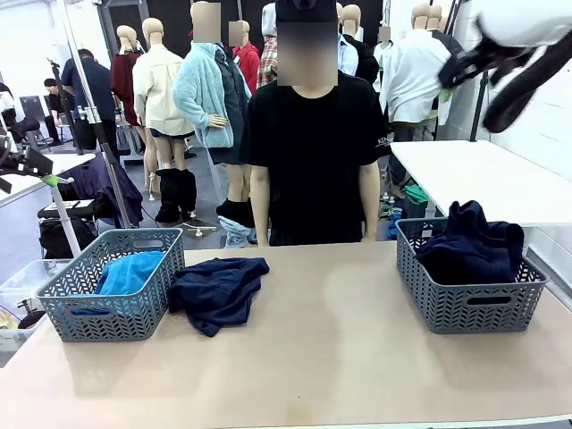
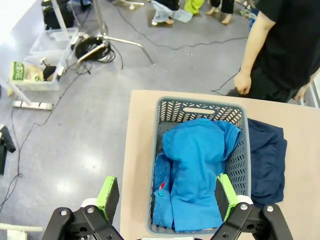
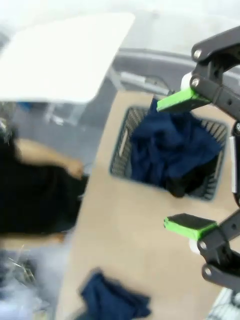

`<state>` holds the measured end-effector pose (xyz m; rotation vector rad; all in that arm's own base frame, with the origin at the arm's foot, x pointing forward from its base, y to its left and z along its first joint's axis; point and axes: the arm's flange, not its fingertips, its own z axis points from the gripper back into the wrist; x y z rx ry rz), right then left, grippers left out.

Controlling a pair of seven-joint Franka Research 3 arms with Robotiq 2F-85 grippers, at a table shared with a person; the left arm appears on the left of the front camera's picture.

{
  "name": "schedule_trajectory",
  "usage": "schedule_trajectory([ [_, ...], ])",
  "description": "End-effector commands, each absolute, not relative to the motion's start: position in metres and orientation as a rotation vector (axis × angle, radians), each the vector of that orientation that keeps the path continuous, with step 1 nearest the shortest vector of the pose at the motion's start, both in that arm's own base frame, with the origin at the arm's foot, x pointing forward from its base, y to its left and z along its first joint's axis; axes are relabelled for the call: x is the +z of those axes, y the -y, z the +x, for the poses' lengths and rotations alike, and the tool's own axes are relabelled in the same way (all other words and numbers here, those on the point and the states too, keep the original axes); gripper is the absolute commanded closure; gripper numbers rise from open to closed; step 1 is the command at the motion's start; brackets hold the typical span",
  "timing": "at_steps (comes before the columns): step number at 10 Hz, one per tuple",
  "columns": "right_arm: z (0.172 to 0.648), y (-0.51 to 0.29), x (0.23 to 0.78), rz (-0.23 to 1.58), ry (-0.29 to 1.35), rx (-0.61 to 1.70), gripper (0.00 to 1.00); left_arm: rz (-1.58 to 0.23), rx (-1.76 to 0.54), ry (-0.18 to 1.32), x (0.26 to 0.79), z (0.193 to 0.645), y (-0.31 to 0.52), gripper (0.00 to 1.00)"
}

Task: Sort the tops and bottoms.
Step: Lift clothes from the center of the table with your right hand.

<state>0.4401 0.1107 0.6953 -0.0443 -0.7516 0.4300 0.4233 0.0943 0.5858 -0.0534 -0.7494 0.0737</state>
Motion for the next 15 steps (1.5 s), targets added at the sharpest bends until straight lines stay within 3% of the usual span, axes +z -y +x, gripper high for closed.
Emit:
schedule_trajectory([
  [1,0.464,-0.148,0.676,-0.082,0.662,0.71,0.0,-0.051,0.076,0.739,0.587,0.424,-0.096,0.0],
  [3,0.466,-0.202,0.652,0.031,0.588,1.028,0.0,-0.051,0.076,0.739,0.587,0.424,-0.096,0.0],
  [5,0.474,-0.24,0.623,-0.043,0.534,0.985,0.0,-0.051,0.076,0.739,0.587,0.424,-0.096,0.0],
  [6,0.458,-0.234,0.631,-0.001,0.568,0.967,0.0,-0.051,0.076,0.739,0.587,0.424,-0.096,0.0],
  [12,0.46,-0.234,0.636,-0.015,0.577,0.975,0.0,-0.051,0.076,0.739,0.587,0.424,-0.096,0.0],
  [13,0.492,-0.279,0.642,0.037,0.6,1.107,0.0,-0.051,0.076,0.739,0.587,0.424,-0.096,0.0],
  [15,0.534,-0.35,0.642,0.058,0.486,1.302,0.0,-0.051,0.076,0.739,0.587,0.424,-0.096,0.0],
])
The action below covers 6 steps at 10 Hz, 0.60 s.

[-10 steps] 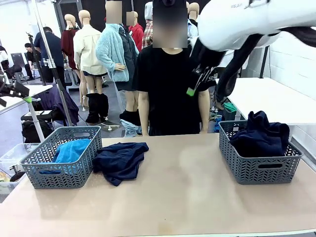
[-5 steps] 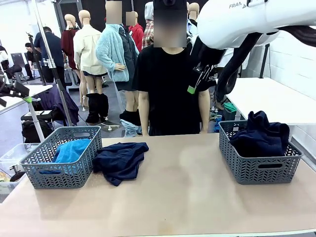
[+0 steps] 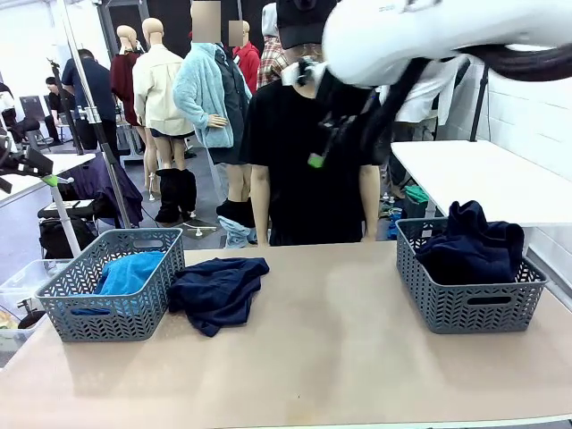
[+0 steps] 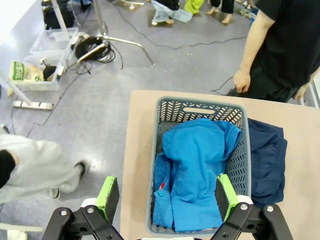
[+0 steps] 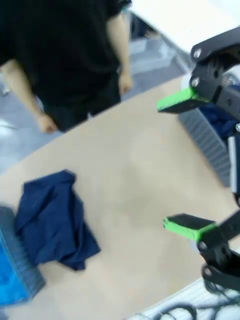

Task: Sort the tops and bottoms.
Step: Lift clothes from the center of the table with your right hand.

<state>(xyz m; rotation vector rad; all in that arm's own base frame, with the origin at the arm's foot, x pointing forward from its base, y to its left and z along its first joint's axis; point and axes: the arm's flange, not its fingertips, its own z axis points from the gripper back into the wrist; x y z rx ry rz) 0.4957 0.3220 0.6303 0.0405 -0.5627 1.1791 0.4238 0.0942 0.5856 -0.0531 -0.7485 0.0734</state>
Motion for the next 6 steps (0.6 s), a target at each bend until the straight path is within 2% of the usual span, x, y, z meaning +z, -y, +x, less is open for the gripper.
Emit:
schedule_trajectory([
  [1,0.537,-0.371,0.637,0.054,0.431,1.34,0.0,-0.051,0.076,0.739,0.587,0.424,-0.096,0.0],
  [3,0.541,-0.409,0.614,0.075,0.377,1.356,0.0,-0.051,0.076,0.739,0.587,0.424,-0.096,0.0],
  [4,0.545,-0.43,0.591,0.074,0.366,1.305,0.0,-0.051,0.076,0.739,0.587,0.424,-0.096,0.0],
  [6,0.547,-0.474,0.536,0.117,0.319,1.342,0.0,-0.051,0.076,0.739,0.587,0.424,-0.096,0.0],
])
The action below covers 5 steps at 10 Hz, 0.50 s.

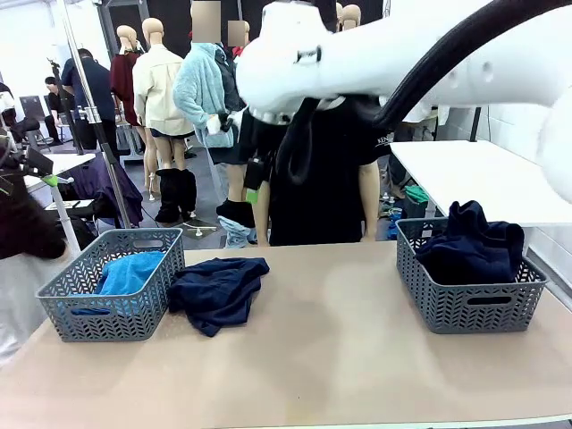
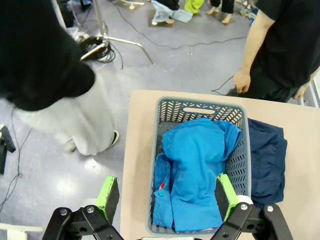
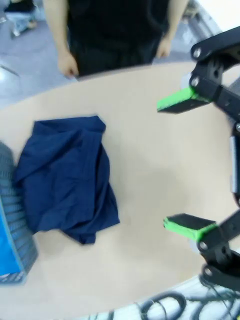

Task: Sort the tops and bottoms.
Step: Lift clothes from the center of the table with your right hand.

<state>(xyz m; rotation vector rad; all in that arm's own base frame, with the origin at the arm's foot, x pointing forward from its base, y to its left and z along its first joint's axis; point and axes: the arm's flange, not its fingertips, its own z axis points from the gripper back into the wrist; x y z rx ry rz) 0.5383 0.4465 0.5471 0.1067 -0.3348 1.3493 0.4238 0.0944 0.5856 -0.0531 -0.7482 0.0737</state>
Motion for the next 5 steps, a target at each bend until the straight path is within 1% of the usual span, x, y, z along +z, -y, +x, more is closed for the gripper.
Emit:
schedule_trajectory([
  [1,0.547,-0.489,0.517,0.101,0.323,1.332,0.0,-0.051,0.076,0.739,0.587,0.424,-0.096,0.0],
  [2,0.546,-0.499,0.503,0.078,0.358,1.258,0.0,-0.051,0.076,0.739,0.587,0.424,-0.096,0.0],
  [3,0.546,-0.499,0.504,0.115,0.391,1.199,0.0,-0.051,0.076,0.739,0.587,0.424,-0.096,0.0],
  [4,0.536,-0.486,0.495,0.116,0.316,1.328,0.0,-0.051,0.076,0.739,0.587,0.424,-0.096,0.0],
  [5,0.536,-0.486,0.495,0.116,0.316,1.328,0.0,-0.051,0.076,0.739,0.587,0.424,-0.096,0.0],
])
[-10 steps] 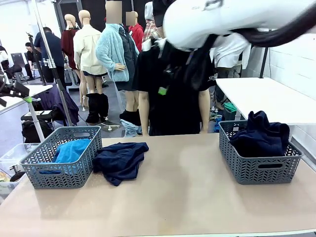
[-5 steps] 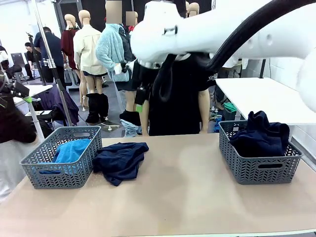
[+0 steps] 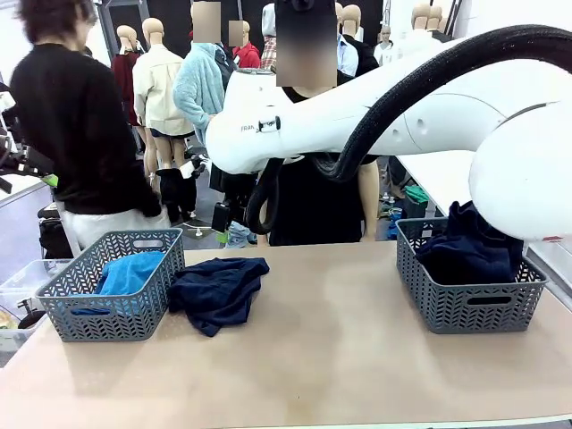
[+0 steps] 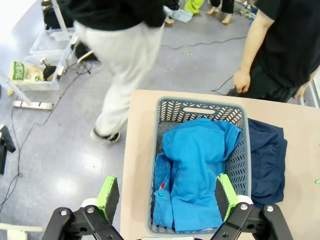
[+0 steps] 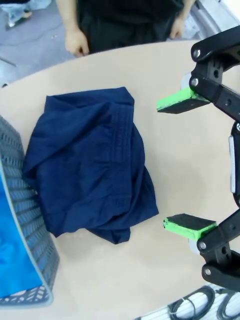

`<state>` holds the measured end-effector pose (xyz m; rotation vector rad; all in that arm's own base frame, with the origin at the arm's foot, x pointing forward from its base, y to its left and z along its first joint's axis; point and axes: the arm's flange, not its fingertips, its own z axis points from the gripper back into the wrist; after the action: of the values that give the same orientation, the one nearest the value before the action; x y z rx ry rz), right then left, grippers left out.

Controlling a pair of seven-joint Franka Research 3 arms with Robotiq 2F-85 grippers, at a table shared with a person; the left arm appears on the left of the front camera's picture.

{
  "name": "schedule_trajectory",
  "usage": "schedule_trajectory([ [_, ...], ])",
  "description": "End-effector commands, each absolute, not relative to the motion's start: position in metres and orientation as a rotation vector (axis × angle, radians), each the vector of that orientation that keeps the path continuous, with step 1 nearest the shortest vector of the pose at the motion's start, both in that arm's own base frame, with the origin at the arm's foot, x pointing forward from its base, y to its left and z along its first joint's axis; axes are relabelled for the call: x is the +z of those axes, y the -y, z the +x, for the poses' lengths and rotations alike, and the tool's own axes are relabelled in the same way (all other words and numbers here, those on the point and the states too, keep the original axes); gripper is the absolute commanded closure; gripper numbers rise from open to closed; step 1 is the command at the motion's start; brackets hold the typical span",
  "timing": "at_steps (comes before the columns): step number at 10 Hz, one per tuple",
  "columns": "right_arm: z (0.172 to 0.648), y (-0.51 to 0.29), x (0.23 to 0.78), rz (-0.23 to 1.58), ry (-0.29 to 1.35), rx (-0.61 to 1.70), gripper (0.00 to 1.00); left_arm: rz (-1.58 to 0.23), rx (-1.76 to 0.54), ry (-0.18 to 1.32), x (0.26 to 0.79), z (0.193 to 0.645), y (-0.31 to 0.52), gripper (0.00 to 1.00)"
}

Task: Sort the tops and bottoms.
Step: Lift clothes from the center of the table with your right hand.

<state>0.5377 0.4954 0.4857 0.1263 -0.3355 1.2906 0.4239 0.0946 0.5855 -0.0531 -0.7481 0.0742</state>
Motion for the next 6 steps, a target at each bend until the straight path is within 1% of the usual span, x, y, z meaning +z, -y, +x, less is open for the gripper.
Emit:
schedule_trajectory([
  [1,0.536,-0.486,0.495,0.116,0.316,1.328,0.0,-0.051,0.076,0.739,0.587,0.424,-0.096,0.0],
  [4,0.539,-0.49,0.492,0.117,0.331,1.31,0.0,-0.051,0.076,0.739,0.587,0.424,-0.096,0.0],
  [5,0.551,-0.514,0.47,0.109,0.302,1.309,0.0,-0.051,0.076,0.739,0.587,0.424,-0.096,0.0],
  [6,0.551,-0.524,0.453,0.116,0.28,1.338,0.0,-0.051,0.076,0.739,0.587,0.424,-0.096,0.0],
])
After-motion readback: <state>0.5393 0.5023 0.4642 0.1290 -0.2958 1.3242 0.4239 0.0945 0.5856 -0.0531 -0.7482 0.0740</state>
